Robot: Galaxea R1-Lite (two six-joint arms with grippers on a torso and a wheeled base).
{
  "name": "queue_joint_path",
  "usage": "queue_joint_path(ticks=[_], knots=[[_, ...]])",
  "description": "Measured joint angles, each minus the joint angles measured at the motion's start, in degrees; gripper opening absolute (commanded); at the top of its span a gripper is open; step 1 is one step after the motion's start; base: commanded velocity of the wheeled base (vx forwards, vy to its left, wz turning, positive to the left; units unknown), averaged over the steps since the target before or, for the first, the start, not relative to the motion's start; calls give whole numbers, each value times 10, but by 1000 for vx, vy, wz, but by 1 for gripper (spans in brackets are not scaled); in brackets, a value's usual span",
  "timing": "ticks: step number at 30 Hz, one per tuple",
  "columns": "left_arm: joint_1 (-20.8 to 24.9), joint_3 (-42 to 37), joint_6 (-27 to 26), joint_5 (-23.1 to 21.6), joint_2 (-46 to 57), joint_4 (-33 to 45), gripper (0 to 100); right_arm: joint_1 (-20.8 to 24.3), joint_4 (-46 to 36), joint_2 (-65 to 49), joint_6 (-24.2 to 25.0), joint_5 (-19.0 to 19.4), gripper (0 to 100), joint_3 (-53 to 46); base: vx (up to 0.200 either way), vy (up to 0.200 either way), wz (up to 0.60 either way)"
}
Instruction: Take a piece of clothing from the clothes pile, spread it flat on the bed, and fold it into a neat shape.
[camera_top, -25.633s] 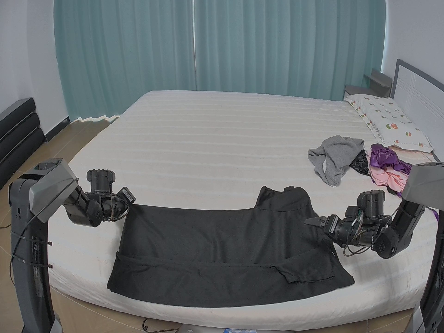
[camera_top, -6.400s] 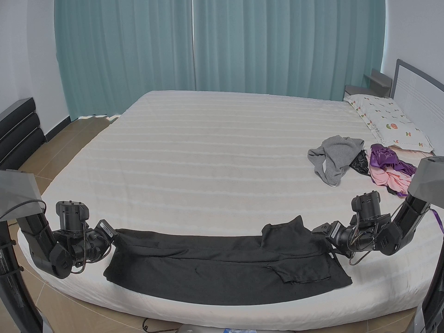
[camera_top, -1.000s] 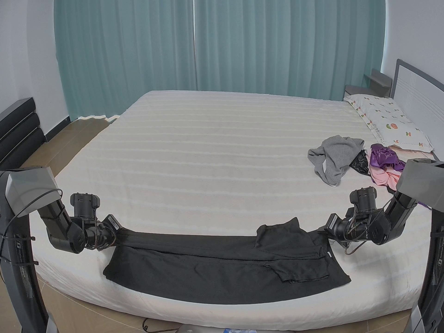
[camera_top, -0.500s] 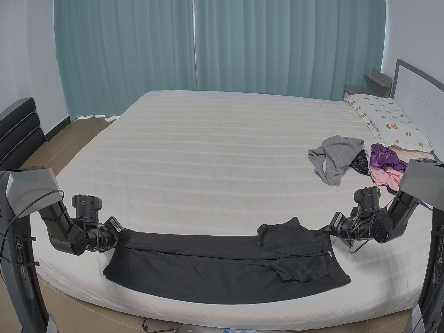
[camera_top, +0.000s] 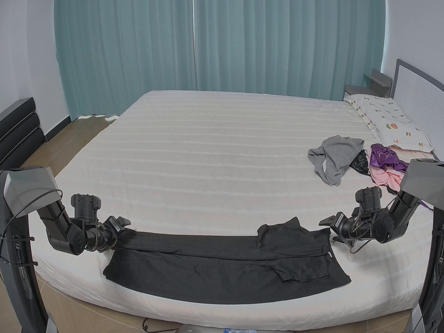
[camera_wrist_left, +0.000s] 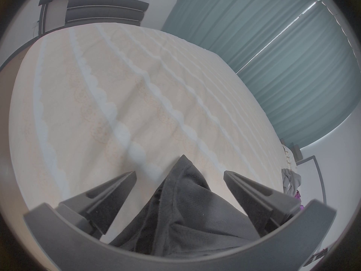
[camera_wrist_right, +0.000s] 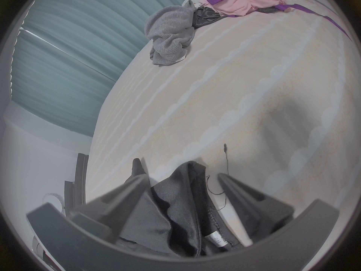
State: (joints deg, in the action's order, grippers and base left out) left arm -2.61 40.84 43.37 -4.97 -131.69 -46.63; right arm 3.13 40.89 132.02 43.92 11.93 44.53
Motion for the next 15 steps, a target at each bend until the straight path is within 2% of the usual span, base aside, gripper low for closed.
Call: queue_joint_path(ticks=[4,11,15], knots=[[-5,-18,-1,-16,24,0,100,2,0,-5,7,0,100,-3,0,0,0],[-8,-60,-8,-68,83,-10,100,3,0,-10,13,0,100,-8,0,0,0],[-6,-66,-43,-69,99,-11,100,4,0,-12,14,0,100,-10,0,0,0]])
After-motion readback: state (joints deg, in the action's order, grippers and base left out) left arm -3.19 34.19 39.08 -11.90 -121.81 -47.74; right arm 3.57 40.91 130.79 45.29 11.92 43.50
